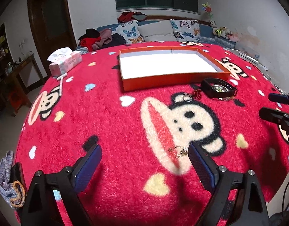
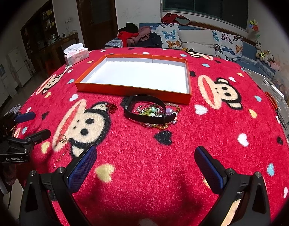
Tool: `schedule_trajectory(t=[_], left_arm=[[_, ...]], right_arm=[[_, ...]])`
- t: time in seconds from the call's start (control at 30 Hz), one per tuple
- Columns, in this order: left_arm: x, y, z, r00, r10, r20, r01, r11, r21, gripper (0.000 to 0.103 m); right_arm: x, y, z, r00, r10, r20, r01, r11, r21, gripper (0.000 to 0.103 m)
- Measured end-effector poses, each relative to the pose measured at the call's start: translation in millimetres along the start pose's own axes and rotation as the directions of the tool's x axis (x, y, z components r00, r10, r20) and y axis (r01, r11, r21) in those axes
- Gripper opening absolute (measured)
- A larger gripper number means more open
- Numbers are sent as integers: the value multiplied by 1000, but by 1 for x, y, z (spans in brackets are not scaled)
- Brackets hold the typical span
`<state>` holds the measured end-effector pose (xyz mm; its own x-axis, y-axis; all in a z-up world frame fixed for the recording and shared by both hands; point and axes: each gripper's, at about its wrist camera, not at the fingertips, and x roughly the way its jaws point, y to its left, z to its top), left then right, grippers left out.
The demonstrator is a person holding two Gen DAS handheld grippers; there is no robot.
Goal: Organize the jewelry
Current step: 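Move the left tool toward the gold chain pendant on the carpet, then close the left tool on the gold chain pendant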
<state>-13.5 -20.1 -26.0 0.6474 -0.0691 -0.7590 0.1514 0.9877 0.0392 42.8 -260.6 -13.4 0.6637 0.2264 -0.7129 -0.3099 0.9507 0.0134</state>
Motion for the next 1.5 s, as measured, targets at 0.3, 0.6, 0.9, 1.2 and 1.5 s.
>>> schedule_trajectory(t=[0.3, 0.6, 0.9, 1.2, 1.5], left_arm=[[7, -23, -10, 996, -89, -27, 91, 992, 88, 64], [13, -37, -6, 990, -134, -42, 138, 984, 115, 56], [15, -40, -4, 981, -185, -54, 190, 973, 131, 42], [26, -35, -8, 976, -197, -88, 207, 972, 114, 42], [29, -28, -8, 970, -227, -92, 235, 968, 90, 43]], right_arm=[[5, -2, -2, 1000, 4, -11, -4, 1000, 1, 103], [8, -4, -2, 1000, 6, -20, -6, 1000, 1, 103], [10, -5, -1, 1000, 6, -28, -6, 1000, 1, 103], [11, -5, -1, 1000, 7, -29, -7, 1000, -2, 103], [14, -5, 1, 999, 9, -34, -10, 1000, -4, 103]])
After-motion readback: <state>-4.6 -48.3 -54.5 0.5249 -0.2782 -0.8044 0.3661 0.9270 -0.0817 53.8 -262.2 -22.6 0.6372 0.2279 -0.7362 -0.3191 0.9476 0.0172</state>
